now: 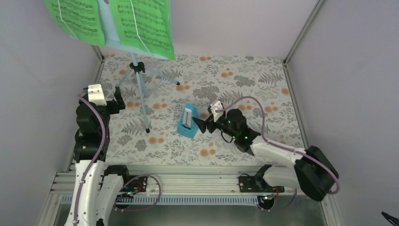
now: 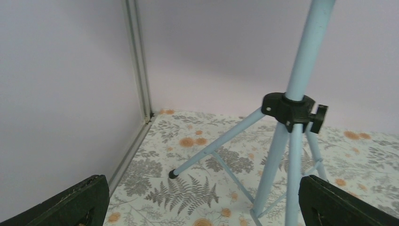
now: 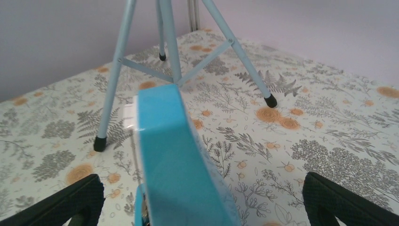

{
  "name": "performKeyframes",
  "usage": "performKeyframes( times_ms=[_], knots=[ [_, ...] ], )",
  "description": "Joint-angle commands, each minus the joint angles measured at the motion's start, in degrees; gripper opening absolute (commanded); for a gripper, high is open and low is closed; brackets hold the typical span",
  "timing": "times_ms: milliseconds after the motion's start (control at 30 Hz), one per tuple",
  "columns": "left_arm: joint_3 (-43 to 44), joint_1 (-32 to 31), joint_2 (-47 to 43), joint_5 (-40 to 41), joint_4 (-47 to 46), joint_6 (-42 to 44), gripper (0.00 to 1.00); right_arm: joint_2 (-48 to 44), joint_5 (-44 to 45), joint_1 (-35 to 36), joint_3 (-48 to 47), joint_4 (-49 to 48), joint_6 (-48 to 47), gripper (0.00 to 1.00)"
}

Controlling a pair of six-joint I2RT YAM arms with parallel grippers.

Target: Pack up the instrument practice props

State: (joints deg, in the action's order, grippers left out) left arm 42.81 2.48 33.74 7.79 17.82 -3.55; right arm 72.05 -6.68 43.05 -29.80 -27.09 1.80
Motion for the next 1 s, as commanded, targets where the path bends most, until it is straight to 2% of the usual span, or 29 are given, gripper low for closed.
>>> performKeyframes(
  times_ms=[0, 200, 367, 533, 633, 767, 967],
  knots=[
    [-1.0, 0.1, -0.5, -7.5, -2.7, 1.9, 1.0, -8.9, -1.4, -1.0, 6.5, 1.6, 1.9, 1.0],
    [-1.8, -0.9, 0.4, -18.6, -5.0, 3.9, 0.99, -20.7, 0.9, -3.6, 13.8, 3.9, 8.5, 0.99],
    [-1.7, -1.8, 2.2, -23.0, -5.4, 4.3, 0.98, -22.9, 2.0, -7.1, 14.1, 5.9, 12.2, 0.99],
    [-0.1, -2.2, 4.6, -18.6, -3.8, -0.2, 0.98, -20.2, 0.7, -11.2, 7.9, 10.7, 13.7, 0.99],
    [-0.7, -2.1, 7.1, -18.1, -5.0, -6.7, 0.98, -17.0, -6.7, -11.1, 2.5, 12.3, 10.5, 1.0],
    [-3.5, -2.1, 11.9, -19.3, -11.2, -12.6, 0.97, -11.9, -15.5, -10.0, -1.7, 9.8, 6.3, 1.0],
    [-7.1, -1.5, 17.4, -21.0, -22.4, -15.3, 0.85, -3.9, -21.1, -8.4, -8.7, 9.7, 0.9, 0.99]
  ],
)
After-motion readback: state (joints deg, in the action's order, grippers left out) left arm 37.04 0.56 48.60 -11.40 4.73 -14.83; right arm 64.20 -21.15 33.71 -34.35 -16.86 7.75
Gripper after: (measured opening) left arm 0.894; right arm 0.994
